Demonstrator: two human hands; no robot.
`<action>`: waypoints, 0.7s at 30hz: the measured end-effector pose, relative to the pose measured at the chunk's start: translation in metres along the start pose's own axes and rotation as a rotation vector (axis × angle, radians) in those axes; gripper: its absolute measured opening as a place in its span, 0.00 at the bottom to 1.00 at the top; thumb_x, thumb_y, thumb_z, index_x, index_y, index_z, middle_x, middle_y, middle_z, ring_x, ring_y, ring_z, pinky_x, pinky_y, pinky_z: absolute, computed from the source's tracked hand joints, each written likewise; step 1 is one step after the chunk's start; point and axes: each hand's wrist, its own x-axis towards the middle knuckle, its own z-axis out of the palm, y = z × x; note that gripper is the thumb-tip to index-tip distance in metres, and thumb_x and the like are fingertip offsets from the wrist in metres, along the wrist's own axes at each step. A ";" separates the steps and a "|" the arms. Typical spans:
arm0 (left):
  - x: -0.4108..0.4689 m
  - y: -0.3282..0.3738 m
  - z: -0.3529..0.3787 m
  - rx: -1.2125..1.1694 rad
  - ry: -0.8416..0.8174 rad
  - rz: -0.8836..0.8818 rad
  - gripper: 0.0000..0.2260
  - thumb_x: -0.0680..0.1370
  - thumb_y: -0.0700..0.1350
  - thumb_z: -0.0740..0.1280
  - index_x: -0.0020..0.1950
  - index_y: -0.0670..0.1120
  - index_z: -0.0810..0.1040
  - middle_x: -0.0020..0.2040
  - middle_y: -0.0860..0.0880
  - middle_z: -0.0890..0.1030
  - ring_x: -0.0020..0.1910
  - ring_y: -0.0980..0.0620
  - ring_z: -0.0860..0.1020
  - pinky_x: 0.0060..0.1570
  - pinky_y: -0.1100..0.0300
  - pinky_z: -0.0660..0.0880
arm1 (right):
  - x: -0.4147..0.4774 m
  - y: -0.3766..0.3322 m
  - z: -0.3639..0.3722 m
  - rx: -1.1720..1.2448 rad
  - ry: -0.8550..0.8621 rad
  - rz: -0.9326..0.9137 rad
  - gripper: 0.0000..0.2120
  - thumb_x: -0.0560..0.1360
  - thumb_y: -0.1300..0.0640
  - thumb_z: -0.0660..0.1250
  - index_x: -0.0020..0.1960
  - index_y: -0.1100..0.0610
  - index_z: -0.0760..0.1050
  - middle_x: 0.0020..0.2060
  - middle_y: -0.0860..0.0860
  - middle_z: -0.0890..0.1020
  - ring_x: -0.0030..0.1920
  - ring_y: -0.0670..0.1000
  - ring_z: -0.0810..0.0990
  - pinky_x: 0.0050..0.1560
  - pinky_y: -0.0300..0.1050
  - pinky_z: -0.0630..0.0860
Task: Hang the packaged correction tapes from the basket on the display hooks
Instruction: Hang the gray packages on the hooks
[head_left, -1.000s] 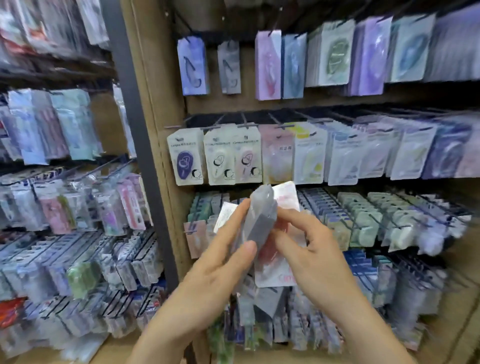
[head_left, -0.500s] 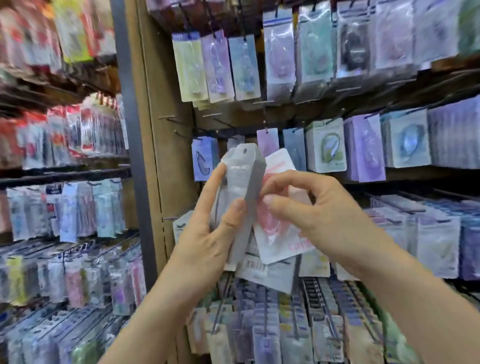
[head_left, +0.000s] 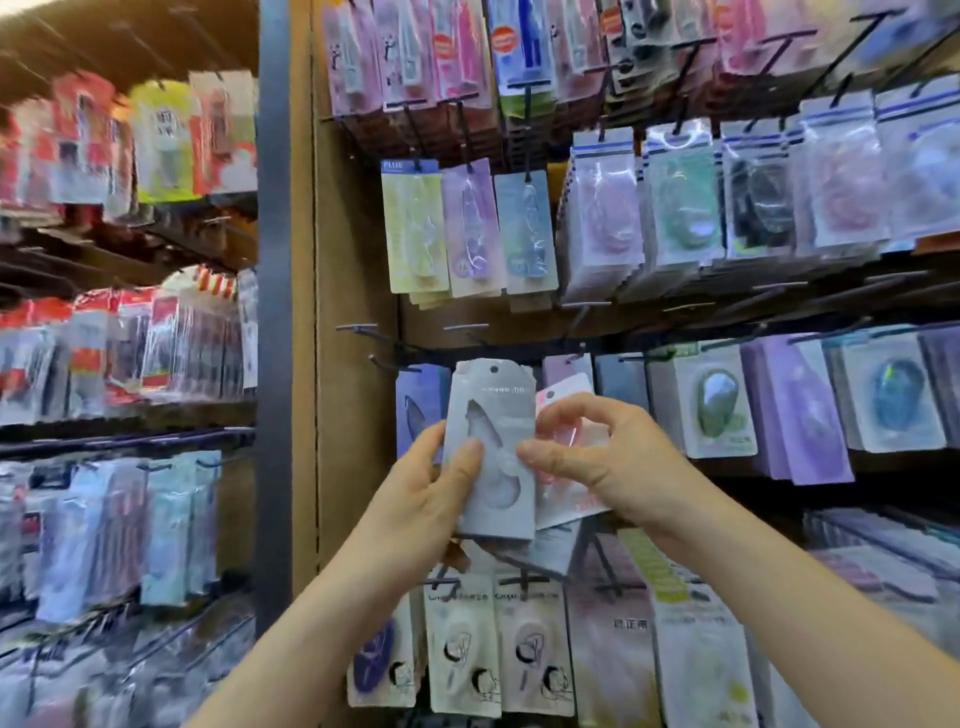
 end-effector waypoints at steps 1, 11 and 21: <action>0.007 -0.003 -0.003 0.026 0.017 0.024 0.13 0.82 0.53 0.58 0.64 0.53 0.74 0.48 0.51 0.86 0.42 0.53 0.84 0.32 0.64 0.76 | 0.006 0.001 0.003 -0.010 0.009 0.003 0.11 0.67 0.54 0.80 0.45 0.55 0.81 0.40 0.45 0.80 0.39 0.45 0.78 0.38 0.34 0.71; 0.046 -0.022 -0.015 -0.076 0.107 0.207 0.12 0.83 0.49 0.57 0.62 0.48 0.74 0.46 0.50 0.83 0.34 0.58 0.82 0.29 0.69 0.74 | 0.039 0.006 0.017 -0.062 0.072 -0.168 0.06 0.70 0.55 0.77 0.42 0.52 0.81 0.40 0.41 0.82 0.45 0.41 0.79 0.47 0.34 0.74; 0.046 -0.026 -0.013 -0.149 0.146 0.243 0.12 0.81 0.50 0.58 0.62 0.51 0.73 0.41 0.53 0.84 0.33 0.55 0.81 0.26 0.66 0.74 | 0.044 0.008 0.017 -0.024 0.052 -0.219 0.07 0.71 0.55 0.76 0.44 0.58 0.81 0.35 0.39 0.80 0.39 0.37 0.77 0.41 0.26 0.70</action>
